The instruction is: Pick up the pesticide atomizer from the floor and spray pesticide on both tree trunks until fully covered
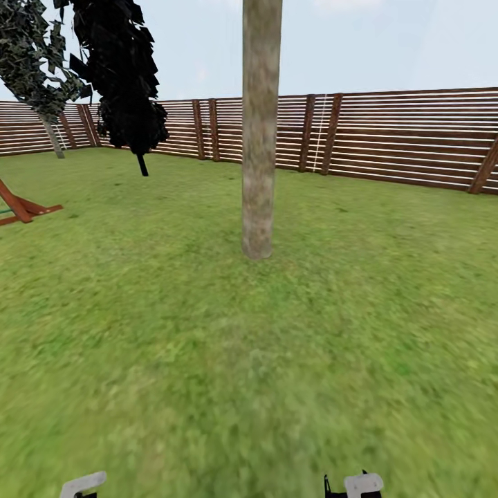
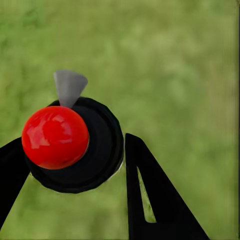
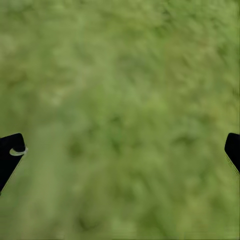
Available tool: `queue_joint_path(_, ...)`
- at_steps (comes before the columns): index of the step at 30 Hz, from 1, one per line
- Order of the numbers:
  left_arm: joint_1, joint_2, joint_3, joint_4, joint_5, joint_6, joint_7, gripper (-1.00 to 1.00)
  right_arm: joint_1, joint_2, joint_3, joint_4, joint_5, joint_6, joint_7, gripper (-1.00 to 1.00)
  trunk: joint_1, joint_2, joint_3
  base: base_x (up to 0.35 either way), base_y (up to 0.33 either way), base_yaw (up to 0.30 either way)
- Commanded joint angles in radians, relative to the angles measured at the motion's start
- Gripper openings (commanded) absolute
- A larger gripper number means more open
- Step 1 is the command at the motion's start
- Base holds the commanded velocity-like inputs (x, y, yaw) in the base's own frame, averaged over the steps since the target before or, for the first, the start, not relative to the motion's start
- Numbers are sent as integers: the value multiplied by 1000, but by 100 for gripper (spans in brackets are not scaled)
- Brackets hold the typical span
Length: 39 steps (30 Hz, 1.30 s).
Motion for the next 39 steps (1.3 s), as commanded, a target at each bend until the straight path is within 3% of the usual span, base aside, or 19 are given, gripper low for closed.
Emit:
queue_joint_path(1, 0, 0, 0, 0, -1, 0, 1, -100, 0, 0, 0, 0, 0, 0, 0, 100, 0, 0, 0, 340, 0, 0)
queue_joint_path(39, 0, -1, 0, 0, -1, 0, 1, -100, 0, 0, 0, 0, 0, 0, 0, 100, 0, 0, 0, 340, 0, 0)
